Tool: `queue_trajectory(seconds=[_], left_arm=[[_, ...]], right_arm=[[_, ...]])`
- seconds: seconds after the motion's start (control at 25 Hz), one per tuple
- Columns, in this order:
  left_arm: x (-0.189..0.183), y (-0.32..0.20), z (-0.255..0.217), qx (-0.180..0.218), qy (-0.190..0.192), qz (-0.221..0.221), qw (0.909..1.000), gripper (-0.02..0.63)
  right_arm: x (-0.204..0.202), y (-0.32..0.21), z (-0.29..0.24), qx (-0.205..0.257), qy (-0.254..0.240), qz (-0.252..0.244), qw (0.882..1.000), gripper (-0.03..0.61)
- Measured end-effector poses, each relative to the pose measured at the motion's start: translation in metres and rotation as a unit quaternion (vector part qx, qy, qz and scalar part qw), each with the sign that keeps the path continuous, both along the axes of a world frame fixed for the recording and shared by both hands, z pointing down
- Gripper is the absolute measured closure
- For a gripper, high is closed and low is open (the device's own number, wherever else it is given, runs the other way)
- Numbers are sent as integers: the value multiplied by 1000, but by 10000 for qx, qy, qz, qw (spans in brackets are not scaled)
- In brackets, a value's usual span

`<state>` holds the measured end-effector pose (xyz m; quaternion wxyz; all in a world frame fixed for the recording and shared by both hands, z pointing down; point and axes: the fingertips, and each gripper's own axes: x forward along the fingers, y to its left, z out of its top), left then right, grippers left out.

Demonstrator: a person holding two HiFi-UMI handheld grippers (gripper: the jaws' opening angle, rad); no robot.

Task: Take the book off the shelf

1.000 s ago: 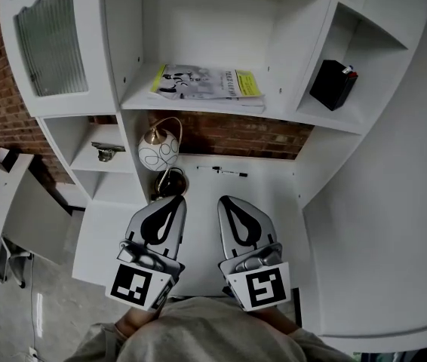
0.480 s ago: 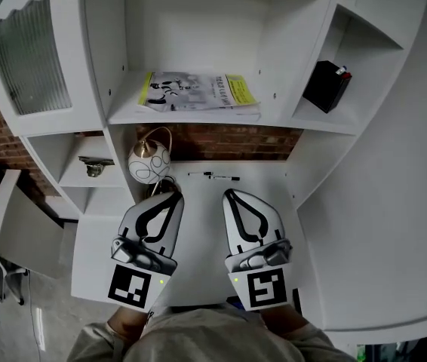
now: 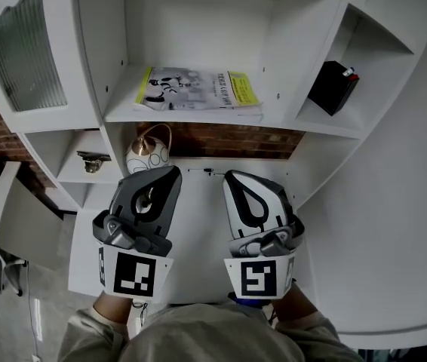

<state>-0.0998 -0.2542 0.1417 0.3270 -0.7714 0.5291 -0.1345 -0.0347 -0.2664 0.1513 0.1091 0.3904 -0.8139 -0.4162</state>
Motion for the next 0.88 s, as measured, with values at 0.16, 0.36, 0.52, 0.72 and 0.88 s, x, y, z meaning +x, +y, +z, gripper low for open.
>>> queue_trajectory(seconds=[0.16, 0.36, 0.52, 0.72, 0.88], left_arm=[[-1, -14, 0, 13, -337, -199, 9992, 604], [-8, -28, -4, 80, -677, -492, 9965, 604], [-12, -38, -2, 10, -729, -574, 9957, 604], [-13, -49, 4, -168, -617, -477, 9968, 604], [-13, -56, 5, -204, -598, -487, 9968, 604]], right_arm=[[-2, -11, -4, 131, 196, 14, 9997, 561], [-8, -25, -6, 215, 387, -39, 9990, 560], [-9, -35, -7, 286, 490, -51, 9984, 560], [-10, -50, -9, 308, 643, -27, 9974, 560], [-14, -60, -9, 312, 880, -79, 9956, 560]])
